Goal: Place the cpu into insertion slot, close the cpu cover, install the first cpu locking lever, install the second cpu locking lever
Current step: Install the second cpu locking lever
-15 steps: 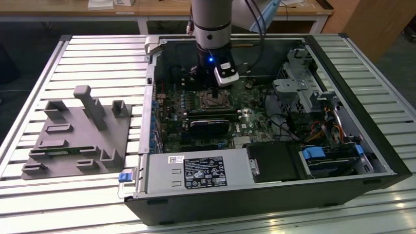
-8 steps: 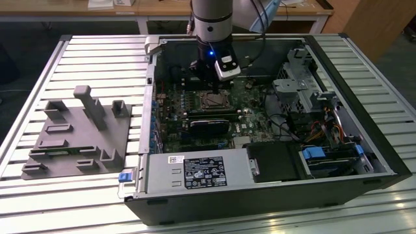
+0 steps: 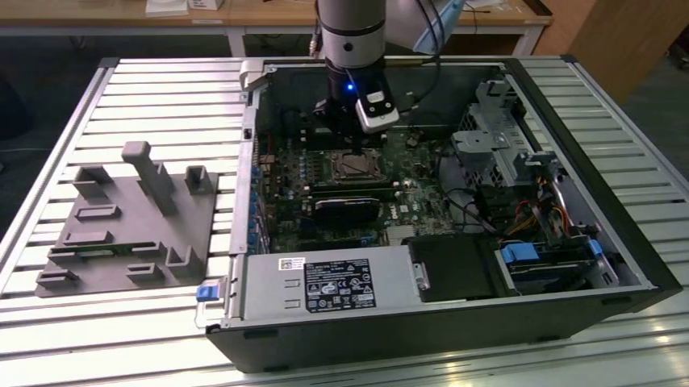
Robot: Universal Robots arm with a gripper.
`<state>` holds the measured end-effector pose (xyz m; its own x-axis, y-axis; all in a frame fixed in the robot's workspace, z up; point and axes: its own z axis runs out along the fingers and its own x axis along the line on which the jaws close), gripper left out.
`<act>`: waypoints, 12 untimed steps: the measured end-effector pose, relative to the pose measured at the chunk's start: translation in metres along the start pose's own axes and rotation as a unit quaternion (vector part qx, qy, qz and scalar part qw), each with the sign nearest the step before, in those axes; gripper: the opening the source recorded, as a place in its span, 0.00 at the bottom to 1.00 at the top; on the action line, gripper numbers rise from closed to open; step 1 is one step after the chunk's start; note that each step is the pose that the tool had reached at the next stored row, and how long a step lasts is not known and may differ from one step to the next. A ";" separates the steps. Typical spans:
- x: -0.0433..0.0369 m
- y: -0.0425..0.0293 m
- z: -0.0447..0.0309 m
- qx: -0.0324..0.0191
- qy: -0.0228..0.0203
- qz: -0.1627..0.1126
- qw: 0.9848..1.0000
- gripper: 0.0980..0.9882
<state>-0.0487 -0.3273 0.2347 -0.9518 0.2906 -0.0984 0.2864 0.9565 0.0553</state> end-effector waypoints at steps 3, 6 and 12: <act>-0.0004 -0.0012 0.0001 0.000 0.000 0.000 1.000 0.01; -0.0008 -0.0027 0.0000 0.000 0.000 0.000 1.000 0.01; -0.0023 -0.0077 -0.0001 0.000 0.000 0.000 1.000 0.01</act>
<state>-0.0487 -0.3353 0.2346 -0.9517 0.2908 -0.0985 0.2865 0.9565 0.0555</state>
